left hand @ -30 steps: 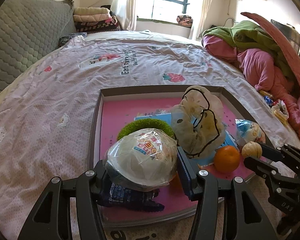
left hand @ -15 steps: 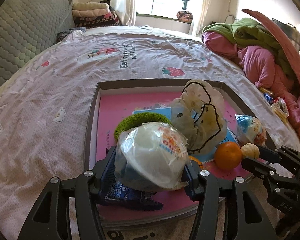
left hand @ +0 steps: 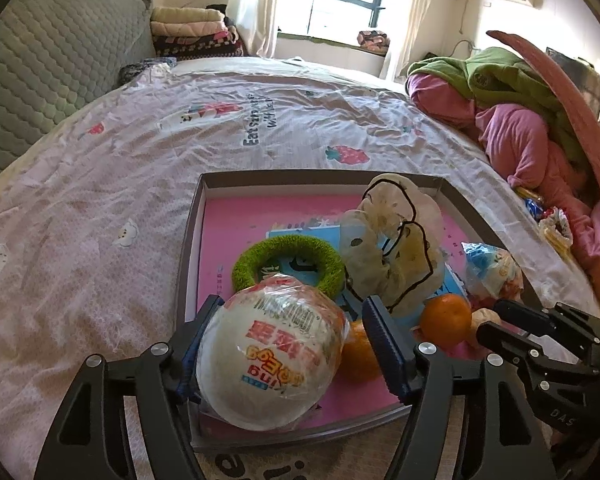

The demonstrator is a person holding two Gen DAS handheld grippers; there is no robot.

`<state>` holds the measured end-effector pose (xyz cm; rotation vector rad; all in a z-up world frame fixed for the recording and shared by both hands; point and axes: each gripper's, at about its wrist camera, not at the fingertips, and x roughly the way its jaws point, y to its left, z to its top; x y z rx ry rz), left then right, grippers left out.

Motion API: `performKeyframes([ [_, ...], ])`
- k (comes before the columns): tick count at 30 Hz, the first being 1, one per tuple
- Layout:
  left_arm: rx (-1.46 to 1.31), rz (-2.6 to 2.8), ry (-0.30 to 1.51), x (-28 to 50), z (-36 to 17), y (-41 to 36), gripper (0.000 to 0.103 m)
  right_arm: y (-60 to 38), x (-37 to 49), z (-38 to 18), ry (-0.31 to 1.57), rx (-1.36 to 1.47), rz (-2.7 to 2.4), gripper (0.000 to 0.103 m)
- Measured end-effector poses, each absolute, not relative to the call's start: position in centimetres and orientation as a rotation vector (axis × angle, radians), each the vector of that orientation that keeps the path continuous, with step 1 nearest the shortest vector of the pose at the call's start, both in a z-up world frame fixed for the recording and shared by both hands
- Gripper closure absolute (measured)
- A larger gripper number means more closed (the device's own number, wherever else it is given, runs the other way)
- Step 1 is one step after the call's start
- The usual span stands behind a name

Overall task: Organize objects
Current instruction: 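Lower the wrapped egg and tan ball into the tray with both tools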

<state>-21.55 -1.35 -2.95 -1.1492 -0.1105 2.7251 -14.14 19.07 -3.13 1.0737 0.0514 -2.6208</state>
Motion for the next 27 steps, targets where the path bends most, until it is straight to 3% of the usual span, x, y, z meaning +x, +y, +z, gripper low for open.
performKeyframes([
  [10,-1.114,2.757,-0.129,-20.6,-1.6,-1.4,0.028,19.2,-13.6,-1.7,0.051,1.012,-2.650,0.061],
  [21,-1.033,2.796,-0.122,-19.5,0.2,-1.3,0.026,19.4,-13.3,-0.9,0.042,0.967,-2.685,0.048],
  [23,-1.015,2.806,-0.133,-19.3,0.5,-1.4,0.025,19.3,-13.2,-0.8,0.040,0.956,-2.682,0.042],
  [27,-0.986,2.828,-0.161,-18.6,1.4,-1.7,0.024,19.1,-12.8,-0.4,0.047,0.922,-2.686,0.041],
])
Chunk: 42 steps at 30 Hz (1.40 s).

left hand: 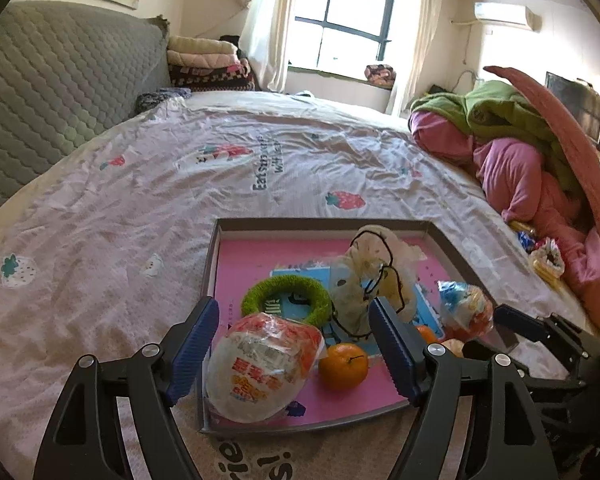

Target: Organize objects

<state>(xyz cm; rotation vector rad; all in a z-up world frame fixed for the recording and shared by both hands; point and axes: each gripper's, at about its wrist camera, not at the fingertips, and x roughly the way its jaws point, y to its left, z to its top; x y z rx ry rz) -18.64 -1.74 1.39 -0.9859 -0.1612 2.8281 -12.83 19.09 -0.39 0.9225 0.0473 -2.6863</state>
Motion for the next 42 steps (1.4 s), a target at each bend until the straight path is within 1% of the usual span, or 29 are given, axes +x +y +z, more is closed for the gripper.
performKeyframes([
  [6,-0.913,2.887,-0.158,-17.1,3.2,-1.7,0.023,19.1,-12.0,0.5,0.044,0.866,-2.707,0.040],
  [9,-0.869,2.912,-0.149,-16.3,4.2,-1.8,0.023,19.2,-11.6,1.1,0.045,0.834,-2.726,0.037],
  [11,-0.849,2.926,-0.134,-15.8,4.8,-1.8,0.023,19.2,-11.4,1.4,0.044,0.822,-2.732,0.033],
  [14,-0.845,2.936,-0.118,-14.9,5.1,-1.9,0.023,19.3,-10.9,1.7,0.043,0.811,-2.735,0.032],
  [27,-0.952,2.921,-0.101,-11.7,2.5,-1.3,0.022,19.6,-8.0,2.1,0.014,0.799,-2.739,0.032],
  [34,-1.027,2.890,-0.121,-9.7,0.5,-1.3,0.022,19.0,-6.5,1.5,0.014,0.818,-2.723,0.032],
  [42,-1.051,2.908,-0.127,-7.8,-0.3,-0.9,0.022,18.3,-4.4,1.1,0.007,0.831,-2.710,0.032],
])
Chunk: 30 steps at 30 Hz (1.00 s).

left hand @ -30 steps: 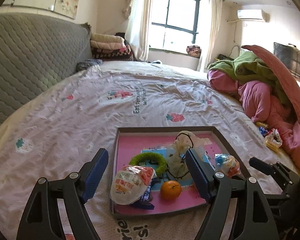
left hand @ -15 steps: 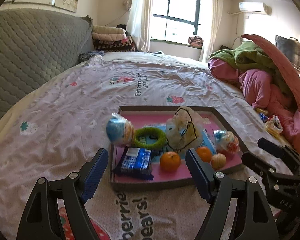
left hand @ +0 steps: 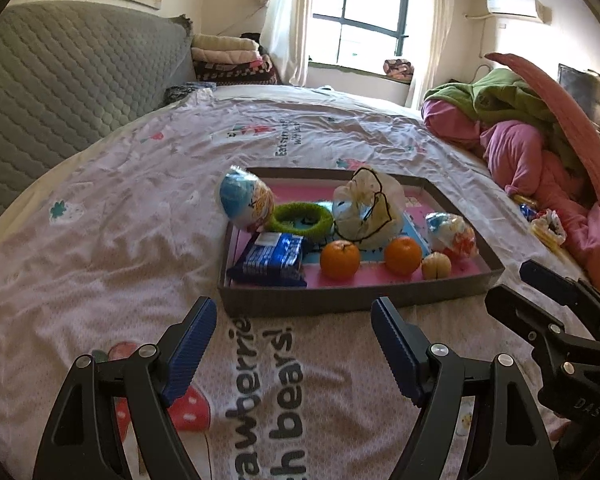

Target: Organize objects

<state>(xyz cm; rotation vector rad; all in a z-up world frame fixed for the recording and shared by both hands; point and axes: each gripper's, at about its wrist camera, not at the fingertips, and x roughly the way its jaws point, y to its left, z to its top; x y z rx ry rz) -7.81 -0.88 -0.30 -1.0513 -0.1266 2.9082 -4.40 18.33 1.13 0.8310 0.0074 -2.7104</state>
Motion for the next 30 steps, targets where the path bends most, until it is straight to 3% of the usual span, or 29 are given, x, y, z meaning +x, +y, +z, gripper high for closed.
performKeyframes([
  [30,-1.160,2.892,-0.026,-5.0,-3.3,2.0,0.022,18.9,-1.5,-2.0,0.027,0.941,-2.748,0.032],
])
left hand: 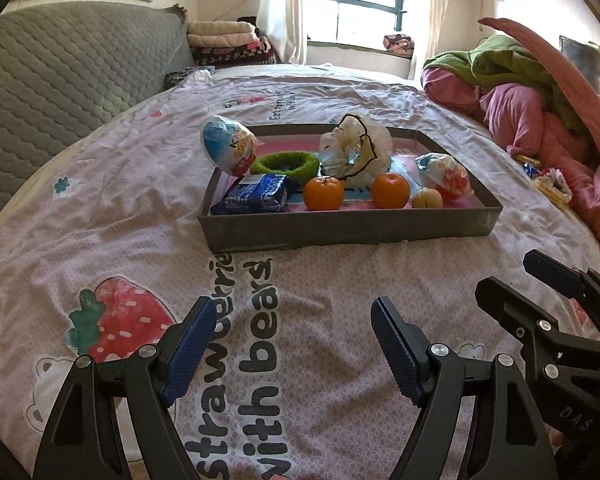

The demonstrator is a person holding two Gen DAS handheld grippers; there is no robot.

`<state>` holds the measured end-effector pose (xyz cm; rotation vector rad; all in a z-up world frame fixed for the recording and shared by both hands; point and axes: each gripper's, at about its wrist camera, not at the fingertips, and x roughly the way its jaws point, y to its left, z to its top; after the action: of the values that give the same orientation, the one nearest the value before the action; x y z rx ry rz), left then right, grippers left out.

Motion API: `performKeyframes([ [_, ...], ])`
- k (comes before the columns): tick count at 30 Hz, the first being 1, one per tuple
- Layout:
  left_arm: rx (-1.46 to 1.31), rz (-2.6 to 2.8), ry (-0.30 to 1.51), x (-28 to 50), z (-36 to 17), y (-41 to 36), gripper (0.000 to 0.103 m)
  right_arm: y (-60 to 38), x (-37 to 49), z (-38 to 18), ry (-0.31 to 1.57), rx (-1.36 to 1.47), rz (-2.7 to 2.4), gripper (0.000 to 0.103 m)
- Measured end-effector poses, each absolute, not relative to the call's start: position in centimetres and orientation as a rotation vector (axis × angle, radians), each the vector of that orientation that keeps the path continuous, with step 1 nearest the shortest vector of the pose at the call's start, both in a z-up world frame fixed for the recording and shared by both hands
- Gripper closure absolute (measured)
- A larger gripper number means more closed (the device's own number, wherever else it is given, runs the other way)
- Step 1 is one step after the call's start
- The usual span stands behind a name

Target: Organize objects

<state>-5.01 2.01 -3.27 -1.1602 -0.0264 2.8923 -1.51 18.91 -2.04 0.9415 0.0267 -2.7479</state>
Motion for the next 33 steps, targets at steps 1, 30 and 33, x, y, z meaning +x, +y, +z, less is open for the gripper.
performKeyframes([
  [1,-1.159,2.892,-0.026,-5.0,-3.3,2.0,0.022,18.9,-1.5,-2.1,0.029,0.940,-2.751,0.032],
  [30,-1.171,2.894,-0.063,-5.3,-4.5,1.6,0.022,19.3,-1.3,-3.1,0.000,0.920,-2.763,0.032],
  [33,-1.180,2.889,-0.063,-5.4,-4.7,1.6,0.022,19.3,-1.4,-3.2,0.003,0.927,-2.766,0.032],
])
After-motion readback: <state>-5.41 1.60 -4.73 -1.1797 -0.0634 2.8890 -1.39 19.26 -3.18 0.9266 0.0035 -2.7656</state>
